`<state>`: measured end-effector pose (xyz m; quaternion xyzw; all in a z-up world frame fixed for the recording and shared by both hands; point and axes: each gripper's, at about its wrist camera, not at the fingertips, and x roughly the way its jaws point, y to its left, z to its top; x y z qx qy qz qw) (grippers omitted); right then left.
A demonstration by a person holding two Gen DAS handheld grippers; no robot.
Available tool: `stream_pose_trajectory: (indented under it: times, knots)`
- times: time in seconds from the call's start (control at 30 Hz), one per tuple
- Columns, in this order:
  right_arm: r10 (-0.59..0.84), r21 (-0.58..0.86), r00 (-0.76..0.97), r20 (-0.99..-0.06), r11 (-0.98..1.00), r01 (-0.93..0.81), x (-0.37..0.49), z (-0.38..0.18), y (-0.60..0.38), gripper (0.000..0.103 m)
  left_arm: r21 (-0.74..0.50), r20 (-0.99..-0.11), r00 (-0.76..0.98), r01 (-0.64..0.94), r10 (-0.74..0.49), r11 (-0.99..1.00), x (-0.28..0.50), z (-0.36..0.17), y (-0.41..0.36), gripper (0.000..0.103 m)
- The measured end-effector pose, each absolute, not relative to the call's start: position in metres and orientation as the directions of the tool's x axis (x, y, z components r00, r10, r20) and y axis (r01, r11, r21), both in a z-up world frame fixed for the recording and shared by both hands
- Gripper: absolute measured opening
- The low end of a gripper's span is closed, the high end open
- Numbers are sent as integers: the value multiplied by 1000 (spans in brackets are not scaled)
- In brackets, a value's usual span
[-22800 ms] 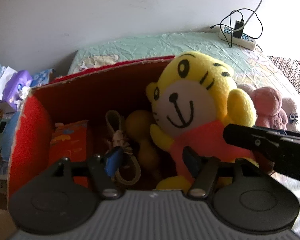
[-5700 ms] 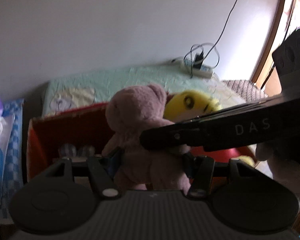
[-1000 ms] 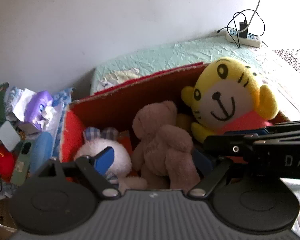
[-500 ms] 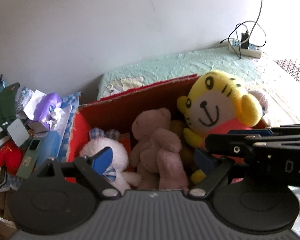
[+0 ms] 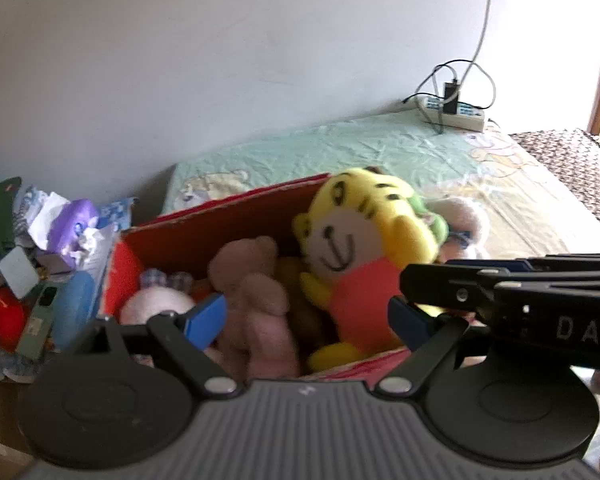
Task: Organize objects
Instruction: 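Move the right gripper toward the white bunny with blue checkered ears, then close the right gripper on the white bunny's body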
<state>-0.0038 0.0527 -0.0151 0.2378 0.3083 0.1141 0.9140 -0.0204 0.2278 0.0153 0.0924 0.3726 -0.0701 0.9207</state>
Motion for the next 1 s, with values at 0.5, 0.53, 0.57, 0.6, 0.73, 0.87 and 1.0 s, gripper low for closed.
stream_pose_trajectory:
  times: [0.5, 0.53, 0.57, 0.6, 0.73, 0.87, 1.0]
  knots:
    - [309, 492, 788, -533, 871, -9, -32, -23, -22, 37, 38, -714, 672, 316, -196, 948, -30, 17, 153, 83]
    - [305, 494, 786, -538, 869, 1, -33, -25, -28, 37, 35, -715, 669, 323, -202, 946, -30, 16, 148, 83]
    - [301, 496, 782, -546, 868, 13, -33, -27, -36, 38, 35, -715, 668, 328, -205, 944, -30, 15, 143, 83]
    - [300, 499, 775, -556, 867, 22, -32, -31, -42, 38, 36, -714, 668, 333, -209, 942, -30, 14, 137, 83]
    - [320, 545, 757, -569, 837, 56, -32, -43, -72, 41, 50, -710, 670, 354, -216, 934, -30, 10, 110, 81]
    - [324, 557, 747, -581, 827, 74, -29, -51, -97, 41, 62, -707, 673, 363, -216, 930, -26, 5, 87, 82]
    - [327, 566, 733, -596, 819, 95, -26, -62, -119, 41, 60, -712, 667, 367, -218, 928, -17, -4, 67, 84]
